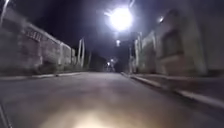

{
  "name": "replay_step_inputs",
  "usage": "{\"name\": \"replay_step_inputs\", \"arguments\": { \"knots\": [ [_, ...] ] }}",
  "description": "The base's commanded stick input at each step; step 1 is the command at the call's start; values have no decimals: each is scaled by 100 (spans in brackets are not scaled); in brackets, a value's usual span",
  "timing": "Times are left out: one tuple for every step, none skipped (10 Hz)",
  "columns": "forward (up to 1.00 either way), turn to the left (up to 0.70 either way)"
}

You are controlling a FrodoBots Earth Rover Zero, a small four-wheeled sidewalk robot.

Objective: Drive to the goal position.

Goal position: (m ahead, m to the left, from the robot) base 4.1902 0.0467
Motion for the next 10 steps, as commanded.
{"name": "replay_step_inputs", "arguments": {
  "knots": [
    [70, 2],
    [70, 2],
    [70, 2],
    [70, 2],
    [70, 2],
    [70, 2],
    [70, 2],
    [70, 2],
    [70, 2],
    [70, 2]
  ]
}}
